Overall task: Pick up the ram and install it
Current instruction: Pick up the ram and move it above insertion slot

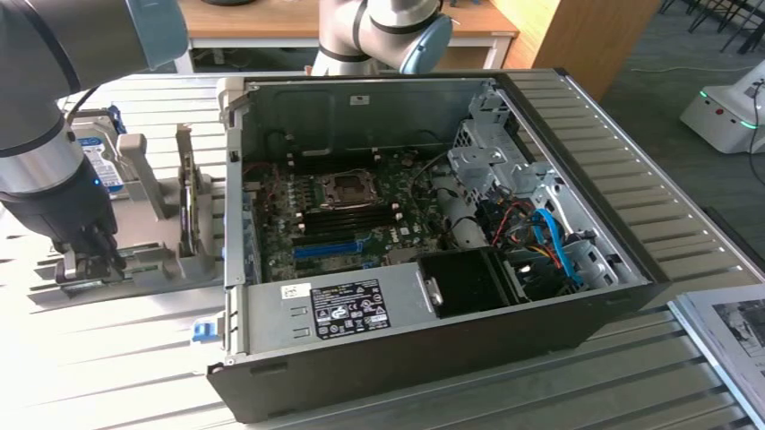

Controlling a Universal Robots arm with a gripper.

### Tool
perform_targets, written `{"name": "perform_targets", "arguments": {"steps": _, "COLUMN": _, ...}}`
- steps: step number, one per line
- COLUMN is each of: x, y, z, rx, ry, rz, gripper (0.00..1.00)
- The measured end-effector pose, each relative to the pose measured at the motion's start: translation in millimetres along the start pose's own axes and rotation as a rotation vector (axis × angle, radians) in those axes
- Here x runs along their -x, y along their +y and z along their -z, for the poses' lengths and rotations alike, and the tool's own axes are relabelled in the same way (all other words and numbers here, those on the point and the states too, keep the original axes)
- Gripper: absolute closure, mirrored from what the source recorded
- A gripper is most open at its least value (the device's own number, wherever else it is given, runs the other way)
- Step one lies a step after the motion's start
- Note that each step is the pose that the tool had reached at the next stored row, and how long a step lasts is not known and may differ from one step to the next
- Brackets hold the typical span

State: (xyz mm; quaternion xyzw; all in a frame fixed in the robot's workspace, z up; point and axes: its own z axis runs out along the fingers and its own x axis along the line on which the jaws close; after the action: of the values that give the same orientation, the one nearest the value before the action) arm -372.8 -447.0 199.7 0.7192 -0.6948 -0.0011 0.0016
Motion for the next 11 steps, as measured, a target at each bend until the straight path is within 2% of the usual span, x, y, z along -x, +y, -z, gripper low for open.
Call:
{"name": "perform_targets", "arguments": {"steps": 9, "x": -0.1, "y": -0.1, "z": 0.0, "rx": 0.0001, "ry": 0.0000, "rz": 0.000, "gripper": 0.78}}
{"name": "perform_targets", "arguments": {"steps": 10, "x": -0.1, "y": -0.1, "z": 0.0, "rx": 0.0000, "ry": 0.0000, "rz": 0.000, "gripper": 0.79}}
{"name": "perform_targets", "arguments": {"steps": 11, "x": -0.1, "y": -0.1, "z": 0.0, "rx": 0.0001, "ry": 0.0000, "rz": 0.000, "gripper": 0.85}}
